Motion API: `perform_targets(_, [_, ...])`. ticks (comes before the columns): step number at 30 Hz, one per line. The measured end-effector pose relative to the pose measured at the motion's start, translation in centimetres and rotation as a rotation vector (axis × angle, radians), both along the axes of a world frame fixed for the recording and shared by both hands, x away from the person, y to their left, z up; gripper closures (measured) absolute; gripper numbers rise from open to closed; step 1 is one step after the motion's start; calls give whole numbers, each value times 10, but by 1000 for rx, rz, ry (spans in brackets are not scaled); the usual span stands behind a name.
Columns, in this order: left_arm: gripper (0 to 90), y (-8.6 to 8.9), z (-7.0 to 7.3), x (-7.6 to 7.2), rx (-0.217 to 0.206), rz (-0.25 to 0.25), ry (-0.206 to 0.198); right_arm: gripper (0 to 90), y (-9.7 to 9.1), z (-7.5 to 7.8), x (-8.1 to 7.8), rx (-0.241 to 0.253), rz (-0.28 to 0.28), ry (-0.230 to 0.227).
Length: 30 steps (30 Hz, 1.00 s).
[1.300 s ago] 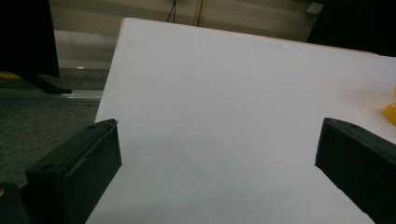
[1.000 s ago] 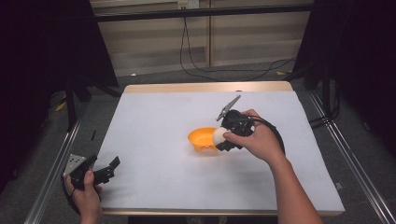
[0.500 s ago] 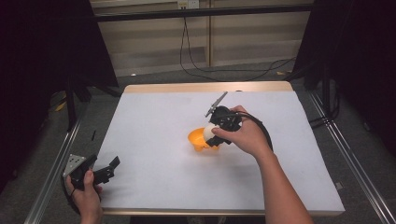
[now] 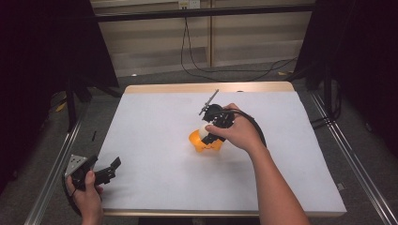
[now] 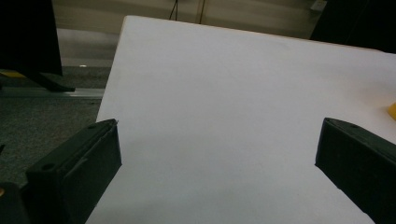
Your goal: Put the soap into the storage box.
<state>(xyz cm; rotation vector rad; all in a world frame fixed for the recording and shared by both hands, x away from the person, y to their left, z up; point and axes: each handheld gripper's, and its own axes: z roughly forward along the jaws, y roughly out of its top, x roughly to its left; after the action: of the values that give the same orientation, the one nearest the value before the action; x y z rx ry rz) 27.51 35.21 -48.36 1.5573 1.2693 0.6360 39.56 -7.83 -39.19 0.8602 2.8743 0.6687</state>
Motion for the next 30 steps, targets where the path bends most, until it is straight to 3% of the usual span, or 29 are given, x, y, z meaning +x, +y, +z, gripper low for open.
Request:
perform_targets(24, [0, 1, 0, -1, -12, -1, -10, 245, 3, -17, 13, -40, -24, 40])
perform_targets(30, [0, 1, 0, -1, -17, 0, -12, 242, 3, -18, 12, -28, -39, 43])
